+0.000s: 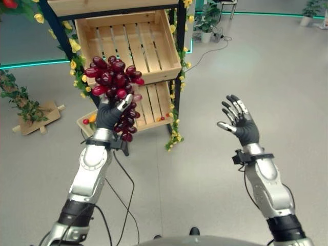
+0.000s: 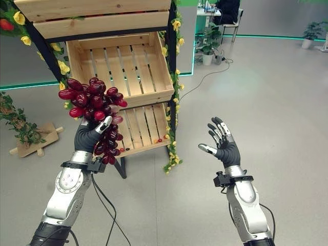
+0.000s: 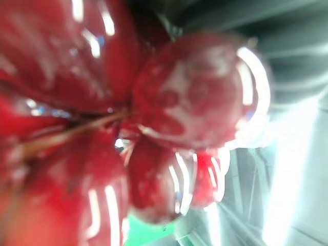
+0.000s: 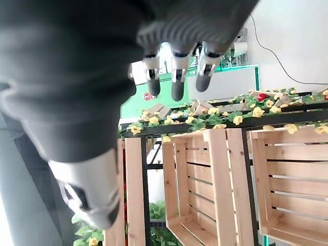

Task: Pick up the fruits from the basket on one side to the basket on the other side

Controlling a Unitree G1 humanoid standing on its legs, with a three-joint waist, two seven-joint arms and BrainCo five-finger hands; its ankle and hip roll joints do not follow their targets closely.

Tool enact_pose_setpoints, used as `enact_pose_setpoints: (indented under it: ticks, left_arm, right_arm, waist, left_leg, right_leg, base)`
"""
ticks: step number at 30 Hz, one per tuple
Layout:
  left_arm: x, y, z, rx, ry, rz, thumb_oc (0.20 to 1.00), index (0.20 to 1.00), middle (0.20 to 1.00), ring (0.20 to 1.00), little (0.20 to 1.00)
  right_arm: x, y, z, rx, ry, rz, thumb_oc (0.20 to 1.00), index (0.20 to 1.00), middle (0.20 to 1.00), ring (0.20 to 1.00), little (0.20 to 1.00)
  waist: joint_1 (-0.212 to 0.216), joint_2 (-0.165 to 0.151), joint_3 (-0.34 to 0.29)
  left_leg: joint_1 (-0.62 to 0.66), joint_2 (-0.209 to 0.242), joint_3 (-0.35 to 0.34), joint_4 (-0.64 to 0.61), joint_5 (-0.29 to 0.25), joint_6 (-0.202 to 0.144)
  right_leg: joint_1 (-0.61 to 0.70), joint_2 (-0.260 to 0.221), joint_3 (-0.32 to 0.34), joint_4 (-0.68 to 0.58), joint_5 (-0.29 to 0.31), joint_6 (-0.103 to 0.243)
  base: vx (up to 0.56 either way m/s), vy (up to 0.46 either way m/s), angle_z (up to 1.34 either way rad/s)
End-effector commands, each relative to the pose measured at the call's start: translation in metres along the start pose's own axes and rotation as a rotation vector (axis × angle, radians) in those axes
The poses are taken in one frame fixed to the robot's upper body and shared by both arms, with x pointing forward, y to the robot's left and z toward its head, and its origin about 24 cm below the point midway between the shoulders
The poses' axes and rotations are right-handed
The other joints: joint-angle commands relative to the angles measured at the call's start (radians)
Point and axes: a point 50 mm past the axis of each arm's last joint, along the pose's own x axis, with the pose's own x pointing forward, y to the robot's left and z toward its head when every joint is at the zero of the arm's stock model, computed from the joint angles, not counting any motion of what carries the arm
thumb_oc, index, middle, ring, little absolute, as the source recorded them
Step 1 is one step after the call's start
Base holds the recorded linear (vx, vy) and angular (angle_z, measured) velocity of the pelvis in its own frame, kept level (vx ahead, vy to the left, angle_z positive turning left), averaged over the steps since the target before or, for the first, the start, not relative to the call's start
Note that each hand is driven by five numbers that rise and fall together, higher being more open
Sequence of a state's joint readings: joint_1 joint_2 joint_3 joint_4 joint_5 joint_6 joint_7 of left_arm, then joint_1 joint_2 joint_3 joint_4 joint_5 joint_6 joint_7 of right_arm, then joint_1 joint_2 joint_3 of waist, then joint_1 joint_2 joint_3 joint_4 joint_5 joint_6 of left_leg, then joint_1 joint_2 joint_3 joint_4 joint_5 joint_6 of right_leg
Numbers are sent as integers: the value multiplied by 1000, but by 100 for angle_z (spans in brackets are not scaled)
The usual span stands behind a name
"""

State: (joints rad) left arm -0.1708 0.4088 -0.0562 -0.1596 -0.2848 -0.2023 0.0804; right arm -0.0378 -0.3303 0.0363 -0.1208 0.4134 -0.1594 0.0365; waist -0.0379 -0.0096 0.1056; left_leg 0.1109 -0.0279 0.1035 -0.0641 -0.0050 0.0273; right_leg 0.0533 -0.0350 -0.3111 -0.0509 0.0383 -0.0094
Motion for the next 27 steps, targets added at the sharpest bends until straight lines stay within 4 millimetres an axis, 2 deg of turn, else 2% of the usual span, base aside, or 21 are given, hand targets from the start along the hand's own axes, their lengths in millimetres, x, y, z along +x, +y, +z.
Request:
enact_pose_setpoints:
  ticks: [1,17,20,23,24,25,27]
  left_arm:
    - [9,8,33,80,-177,-1,200,200,200,200,200]
    - [8,12,34,98,-184,19,200,200,200,200,200]
    - [15,13,36,130,-197,12,200,200,200,200,200]
    - [24,11,40,169,-212,-9,200,200,200,200,200]
    - [31,10,43,202,-229,-25,200,200,200,200,200]
    - [31,10,43,202,-231,-24,200,200,200,200,200]
    - [37,11,46,232,-245,-27,200,200,200,200,200]
  right_arm:
    - [9,6,15,2,-94,27,1000,1000,1000,1000,1000]
    - [15,9,16,-13,-100,38,1000,1000,1000,1000,1000]
    - [19,10,15,-32,-92,54,1000,1000,1000,1000,1000]
    - [27,9,16,-68,-93,49,1000,1000,1000,1000,1000]
    - [35,10,18,-84,-99,48,1000,1000,1000,1000,1000]
    - [36,10,18,-84,-102,48,1000,1000,1000,1000,1000]
    - [45,15,23,-118,-125,59,1000,1000,1000,1000,1000]
  waist:
    - [10,-20,-59]
    - [26,-29,-62]
    - [31,-26,-58]
    - [32,-21,-50]
    - [31,-13,-31]
    - [32,-15,-30]
    - [34,-3,-5]
  left_leg:
    - [-39,23,36,5,-10,-55]
    - [-36,7,35,-5,-18,-42]
    - [-48,-2,33,20,-32,-35]
    - [-55,-12,19,38,-43,-18]
    - [-53,-12,8,46,-48,-4]
    - [-56,-15,9,47,-48,-3]
    - [-43,-22,14,52,-58,12]
  right_leg:
    - [52,-85,-22,33,-78,132]
    - [51,-102,-17,31,-63,148]
    - [42,-115,-14,55,-65,154]
    - [14,-125,-3,136,-84,159]
    - [-45,-140,13,267,-77,166]
    - [-54,-144,16,281,-82,167]
    - [-111,-184,8,421,-27,192]
  base:
    - [0,0,0]
    - [8,24,0]
    - [3,84,-1]
    - [-3,115,0]
    - [-5,143,-1]
    - [-26,171,6]
    - [-9,167,5]
